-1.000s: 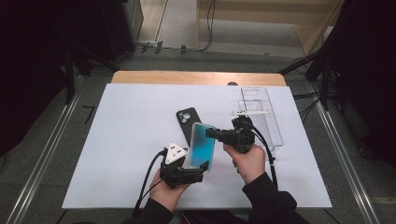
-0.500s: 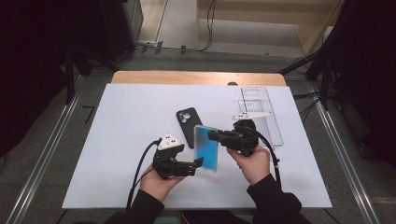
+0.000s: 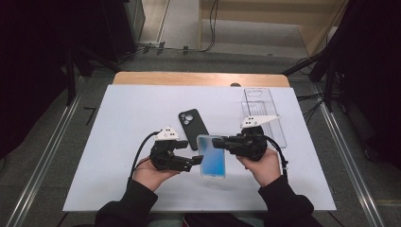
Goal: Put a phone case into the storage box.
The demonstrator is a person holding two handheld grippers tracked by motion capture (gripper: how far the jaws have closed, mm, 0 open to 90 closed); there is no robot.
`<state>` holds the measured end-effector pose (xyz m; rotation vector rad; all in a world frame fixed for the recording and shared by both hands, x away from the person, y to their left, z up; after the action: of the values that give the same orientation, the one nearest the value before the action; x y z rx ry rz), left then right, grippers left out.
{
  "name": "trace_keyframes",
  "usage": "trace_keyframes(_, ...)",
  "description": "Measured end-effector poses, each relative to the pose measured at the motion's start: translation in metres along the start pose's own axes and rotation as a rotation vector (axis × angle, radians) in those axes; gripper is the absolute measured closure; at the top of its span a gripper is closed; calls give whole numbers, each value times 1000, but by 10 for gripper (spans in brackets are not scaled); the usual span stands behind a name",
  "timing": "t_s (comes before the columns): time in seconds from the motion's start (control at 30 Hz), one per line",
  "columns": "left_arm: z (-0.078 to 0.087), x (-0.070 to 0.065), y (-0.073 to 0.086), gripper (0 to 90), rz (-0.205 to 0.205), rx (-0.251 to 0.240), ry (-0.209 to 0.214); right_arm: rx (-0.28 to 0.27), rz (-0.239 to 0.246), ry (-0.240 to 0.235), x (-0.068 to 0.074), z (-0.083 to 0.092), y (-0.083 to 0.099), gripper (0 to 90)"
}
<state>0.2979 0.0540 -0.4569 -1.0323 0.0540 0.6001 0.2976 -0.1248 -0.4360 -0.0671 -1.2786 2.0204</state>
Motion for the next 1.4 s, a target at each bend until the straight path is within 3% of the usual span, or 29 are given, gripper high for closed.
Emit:
trace_keyframes(0.17, 4, -4, -9, 218, -47, -5, 17, 3, 9, -15, -1, 3, 1, 778)
trace_keyframes(0.23, 5, -3, -12, 233, -37, -1, 39, 7, 27, -25, -1, 4, 2, 778)
trace_keyframes(0.3, 5, -1, -15, 260, -2, 2, 98, 8, 53, -33, -1, 6, 3, 778)
trace_keyframes(0.33, 6, 0, -15, 263, -4, 3, 122, 9, 62, -40, -1, 6, 3, 778)
trace_keyframes(0.57, 8, 5, -17, 380, -57, 54, 183, 11, 108, -106, 2, 6, 6, 778)
trace_keyframes(0.8, 7, 5, -14, 459, -88, 89, 284, 3, 136, -160, 8, 2, 6, 777)
trace_keyframes(0.93, 6, -1, -11, 567, -140, 121, 318, 1, 156, -191, 11, -1, 7, 776)
trace_keyframes(1.1, 5, -7, -8, 690, -147, 161, 348, 15, 157, -217, 14, -5, 9, 776)
trace_keyframes(1.13, 6, -8, -8, 793, -162, 149, 359, 23, 164, -222, 14, -7, 10, 776)
trace_keyframes(1.2, 7, -8, -9, 805, -168, 139, 362, 17, 169, -224, 14, -7, 10, 775)
trace_keyframes(1.27, 9, -7, -12, 812, -146, 129, 372, 0, 184, -229, 15, -6, 9, 773)
trace_keyframes(1.37, 9, -8, -11, 813, -139, 141, 386, 2, 177, -234, 15, -5, 9, 770)
trace_keyframes(1.4, 8, -7, -11, 814, -133, 152, 377, 5, 180, -227, 15, -5, 9, 719)
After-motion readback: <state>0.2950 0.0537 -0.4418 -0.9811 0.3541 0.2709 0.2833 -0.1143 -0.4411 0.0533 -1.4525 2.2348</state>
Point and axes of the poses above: each handheld gripper's, and its own axes: z roughly backward along the jaws, y roughly out of its underside, x roughly to its left, the point moved 6 cm from there along -z, roughly forward along the jaws, and after that the axes turned 5 degrees about y, right-handed, at the moved point
